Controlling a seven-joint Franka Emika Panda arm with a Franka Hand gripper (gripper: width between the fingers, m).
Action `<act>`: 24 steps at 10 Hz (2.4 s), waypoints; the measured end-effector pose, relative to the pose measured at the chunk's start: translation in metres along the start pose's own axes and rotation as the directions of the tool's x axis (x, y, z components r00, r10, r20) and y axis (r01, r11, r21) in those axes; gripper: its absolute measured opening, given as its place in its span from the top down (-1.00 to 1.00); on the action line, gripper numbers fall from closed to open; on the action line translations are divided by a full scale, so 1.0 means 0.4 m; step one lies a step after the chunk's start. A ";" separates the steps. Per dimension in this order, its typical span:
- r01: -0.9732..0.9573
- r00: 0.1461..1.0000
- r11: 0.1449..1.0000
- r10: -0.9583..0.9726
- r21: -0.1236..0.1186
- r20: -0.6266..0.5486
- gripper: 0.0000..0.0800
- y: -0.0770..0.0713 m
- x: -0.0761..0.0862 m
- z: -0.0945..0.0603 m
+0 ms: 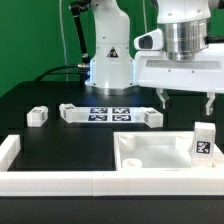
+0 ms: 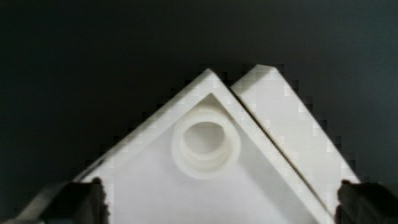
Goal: Assemble square table
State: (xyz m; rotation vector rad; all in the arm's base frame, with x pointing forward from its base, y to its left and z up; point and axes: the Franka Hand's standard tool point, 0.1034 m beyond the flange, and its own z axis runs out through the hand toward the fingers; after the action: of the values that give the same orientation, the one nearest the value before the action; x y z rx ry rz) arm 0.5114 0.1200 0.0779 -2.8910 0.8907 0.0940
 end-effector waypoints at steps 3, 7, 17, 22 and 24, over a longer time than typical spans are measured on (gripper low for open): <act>0.440 0.898 0.897 -0.440 -0.039 0.003 -0.62 -0.005 -0.016 0.008; 0.641 0.767 0.765 -0.641 -0.062 0.015 -0.62 0.004 -0.010 0.009; 0.828 0.540 0.546 -0.714 -0.129 0.445 -0.62 0.150 -0.150 0.085; 0.807 0.492 0.560 -0.461 -0.188 0.739 -0.62 0.288 -0.235 0.132; 0.805 0.474 0.560 -0.405 -0.197 0.782 -0.62 0.287 -0.222 0.145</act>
Offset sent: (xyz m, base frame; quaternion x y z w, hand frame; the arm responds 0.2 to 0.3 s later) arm -0.0209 0.0216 -0.0028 -0.0204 0.0061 -0.2899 0.9568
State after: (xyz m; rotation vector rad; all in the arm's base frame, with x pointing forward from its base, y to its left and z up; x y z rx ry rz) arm 0.3717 0.0826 0.0180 -3.0011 -0.4972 1.4283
